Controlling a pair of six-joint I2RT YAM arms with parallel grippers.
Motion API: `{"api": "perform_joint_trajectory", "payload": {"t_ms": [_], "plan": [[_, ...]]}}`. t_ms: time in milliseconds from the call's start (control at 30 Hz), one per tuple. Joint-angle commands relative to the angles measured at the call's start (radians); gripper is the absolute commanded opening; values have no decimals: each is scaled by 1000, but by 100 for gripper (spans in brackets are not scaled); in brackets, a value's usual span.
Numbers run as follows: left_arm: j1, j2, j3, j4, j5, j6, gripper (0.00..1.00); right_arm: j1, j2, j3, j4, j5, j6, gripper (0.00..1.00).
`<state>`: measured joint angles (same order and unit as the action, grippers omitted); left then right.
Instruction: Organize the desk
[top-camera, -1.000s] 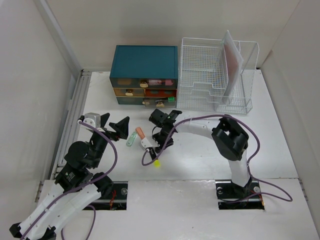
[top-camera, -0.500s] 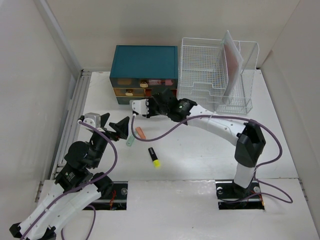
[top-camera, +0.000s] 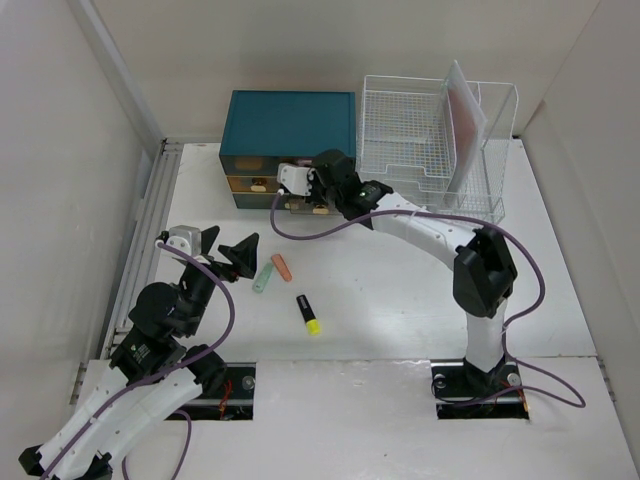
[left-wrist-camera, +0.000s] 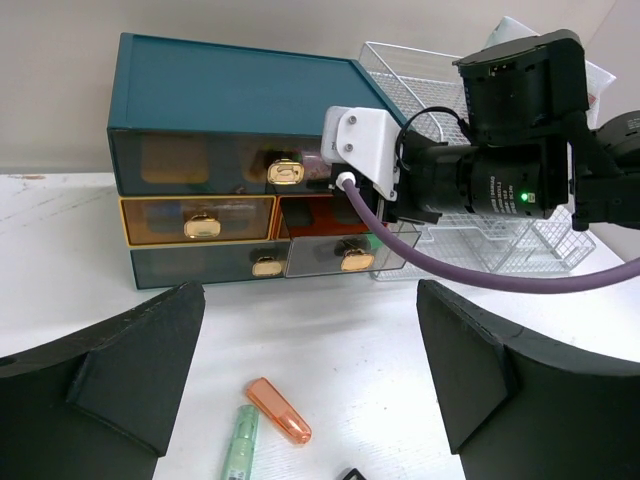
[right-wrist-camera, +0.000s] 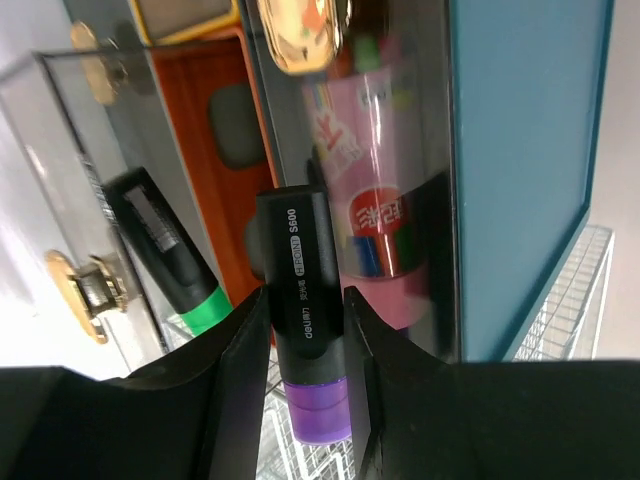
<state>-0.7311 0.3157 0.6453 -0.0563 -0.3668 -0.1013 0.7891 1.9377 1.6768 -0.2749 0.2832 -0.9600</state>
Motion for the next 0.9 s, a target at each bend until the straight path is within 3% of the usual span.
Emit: {"api": "perform_joint_trajectory", "payload": {"t_ms": [0, 100, 267, 367, 467, 633, 733, 867], "plan": [[4, -12, -3, 38, 8, 14, 84, -1, -2, 61, 65, 24, 20, 32], [4, -21, -3, 38, 8, 14, 84, -1, 7, 61, 65, 13, 20, 50], [4, -21, -3, 38, 8, 14, 84, -1, -26, 61, 20, -57, 67, 57], [4, -21, -3, 38, 8, 14, 84, -1, -60, 70, -13, -90, 98, 57], [4, -21, -3, 38, 8, 14, 84, -10, -112, 40, -76, -266, 93, 55], [4, -21, -3, 38, 8, 14, 84, -21, -198, -29, -377, -889, -173, 50], [4, -21, -3, 38, -1, 14, 84, -21, -165, -69, -504, -989, -302, 49], [4, -32, -3, 38, -1, 14, 84, 15, -63, -45, -569, -998, -214, 41]]}}
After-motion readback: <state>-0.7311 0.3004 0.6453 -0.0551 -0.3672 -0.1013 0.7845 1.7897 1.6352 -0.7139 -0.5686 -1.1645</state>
